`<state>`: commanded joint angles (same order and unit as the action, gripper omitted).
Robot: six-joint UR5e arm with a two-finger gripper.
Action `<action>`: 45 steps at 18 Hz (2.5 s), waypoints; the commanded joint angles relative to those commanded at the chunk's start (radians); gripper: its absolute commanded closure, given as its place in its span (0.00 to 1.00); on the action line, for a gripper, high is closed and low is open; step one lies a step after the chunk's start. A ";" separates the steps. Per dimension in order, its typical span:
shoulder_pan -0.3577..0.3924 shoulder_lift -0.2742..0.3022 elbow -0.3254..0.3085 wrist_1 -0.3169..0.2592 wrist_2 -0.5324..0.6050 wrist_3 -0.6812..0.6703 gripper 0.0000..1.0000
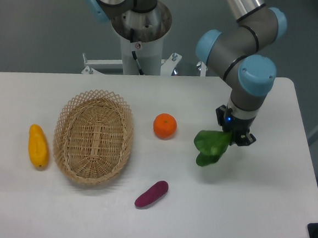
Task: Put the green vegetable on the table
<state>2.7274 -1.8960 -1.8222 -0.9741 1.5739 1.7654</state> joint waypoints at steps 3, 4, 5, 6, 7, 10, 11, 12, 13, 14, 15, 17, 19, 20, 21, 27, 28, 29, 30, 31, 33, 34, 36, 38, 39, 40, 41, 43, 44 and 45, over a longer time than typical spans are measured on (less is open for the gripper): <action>0.014 0.028 -0.049 0.002 0.002 0.072 0.68; 0.018 0.037 -0.061 0.002 0.002 0.087 0.67; 0.017 0.043 -0.075 0.002 0.002 0.103 0.66; 0.015 0.054 -0.086 0.002 0.002 0.114 0.66; 0.014 0.064 -0.095 0.002 0.002 0.120 0.65; 0.008 0.087 -0.126 0.002 0.002 0.149 0.60; 0.008 0.094 -0.130 0.002 0.002 0.163 0.57; 0.009 0.100 -0.138 0.002 0.002 0.173 0.53; 0.012 0.101 -0.150 0.002 0.002 0.187 0.49; 0.015 0.106 -0.160 0.002 0.003 0.203 0.39; 0.017 0.109 -0.163 0.002 0.002 0.213 0.30; 0.017 0.109 -0.161 0.002 0.002 0.227 0.08; 0.017 0.109 -0.160 0.002 0.002 0.226 0.00; 0.015 0.109 -0.154 0.002 0.002 0.224 0.00; 0.015 0.109 -0.147 0.000 0.002 0.218 0.00; 0.005 0.104 -0.062 -0.018 0.006 0.168 0.00; 0.003 0.100 -0.043 -0.023 0.006 0.152 0.00; 0.002 0.094 -0.025 -0.025 0.005 0.134 0.00; 0.002 0.089 -0.008 -0.025 0.005 0.117 0.00; 0.000 0.080 0.007 -0.026 0.003 0.102 0.00; -0.012 0.063 0.046 -0.026 0.002 0.065 0.00; -0.014 0.051 0.067 -0.026 0.002 0.037 0.00; -0.032 0.023 0.112 -0.028 0.005 -0.013 0.00; -0.044 -0.009 0.167 -0.052 0.005 -0.072 0.00; -0.052 -0.024 0.205 -0.076 0.005 -0.095 0.00; -0.057 -0.040 0.240 -0.106 0.006 -0.112 0.00; -0.063 -0.055 0.273 -0.129 0.008 -0.119 0.00; -0.069 -0.081 0.316 -0.152 0.006 -0.139 0.00; -0.074 -0.092 0.331 -0.155 0.006 -0.159 0.00; -0.075 -0.103 0.342 -0.155 0.006 -0.175 0.00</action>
<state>2.6523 -1.9987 -1.4804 -1.1290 1.5800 1.5909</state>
